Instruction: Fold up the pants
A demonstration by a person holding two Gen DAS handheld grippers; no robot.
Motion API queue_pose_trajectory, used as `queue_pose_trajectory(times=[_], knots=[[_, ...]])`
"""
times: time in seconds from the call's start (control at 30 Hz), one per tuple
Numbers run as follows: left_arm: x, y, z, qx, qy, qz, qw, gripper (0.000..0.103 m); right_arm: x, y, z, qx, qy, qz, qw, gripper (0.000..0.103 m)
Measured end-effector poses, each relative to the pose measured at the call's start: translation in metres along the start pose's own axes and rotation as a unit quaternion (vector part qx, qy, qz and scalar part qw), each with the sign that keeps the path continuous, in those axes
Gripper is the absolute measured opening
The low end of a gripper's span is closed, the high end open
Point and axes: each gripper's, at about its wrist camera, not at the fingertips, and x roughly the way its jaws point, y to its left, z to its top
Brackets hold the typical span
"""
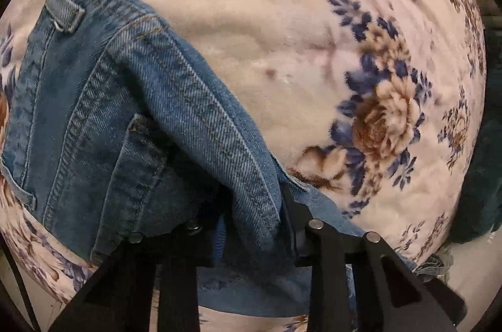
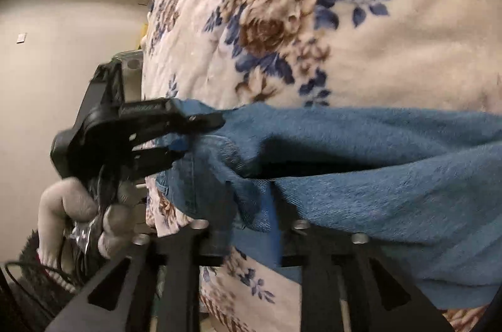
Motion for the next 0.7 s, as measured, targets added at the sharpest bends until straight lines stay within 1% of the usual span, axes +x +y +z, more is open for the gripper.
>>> queue_pose_trajectory(times=[0.07,0.17,0.2,0.23,0.27,0.33,0.37,0.4,0.47,0.5,0.57,0.6,0.67,0.7], knots=[[0.001,0.001,0.0,-0.003,0.0,-0.005,1.0,0.027,0.003,0.005,0.009,-0.006,0.003,-0.015,1.0,0.029],[-0.002,0.012,0.001,-0.006,0.002,-0.015,0.9999,0.026,0.001,0.024,0.022,-0.041,-0.006,-0.024,0.999,0.029],[-0.002,0.015,0.0,-0.004,0.002,-0.016,0.9999,0.026,0.001,0.026,0.025,-0.041,-0.003,-0.023,0.999,0.032],[-0.001,0.017,-0.001,-0.004,0.003,-0.018,0.9998,0.026,0.004,0.027,0.029,-0.037,0.002,-0.02,0.999,0.041],[-0.001,0.017,-0.002,-0.003,0.004,-0.02,0.9998,0.026,0.009,0.023,0.033,-0.026,0.017,-0.012,0.999,0.045],[-0.006,0.021,0.003,-0.004,0.007,-0.023,0.9997,0.026,0.021,0.007,0.038,0.016,0.046,0.031,0.998,0.051],[-0.005,0.021,0.004,-0.007,0.009,-0.027,0.9996,0.026,0.03,-0.003,0.04,0.038,0.07,0.055,0.995,0.054],[-0.004,0.022,0.004,-0.006,0.011,-0.028,0.9995,0.026,0.039,-0.014,0.041,0.057,0.089,0.068,0.992,0.055],[-0.004,0.024,0.004,-0.004,0.012,-0.031,0.9994,0.027,0.051,-0.029,0.04,0.086,0.111,0.082,0.987,0.055],[-0.005,0.025,0.004,0.0,0.011,-0.03,0.9995,0.027,0.054,-0.033,0.04,0.092,0.113,0.087,0.986,0.056],[-0.004,0.026,0.004,0.006,0.009,-0.03,0.9995,0.027,0.061,-0.034,0.044,0.097,0.114,0.093,0.984,0.066],[-0.004,0.025,0.005,0.007,0.009,-0.029,0.9995,0.027,0.066,-0.031,0.046,0.093,0.121,0.094,0.984,0.074],[-0.006,0.026,0.006,0.003,0.009,-0.033,0.9994,0.027,0.065,-0.02,0.05,0.073,0.129,0.091,0.985,0.076],[-0.006,0.027,0.006,0.0,0.009,-0.036,0.9993,0.027,0.06,-0.015,0.05,0.06,0.135,0.099,0.984,0.076]])
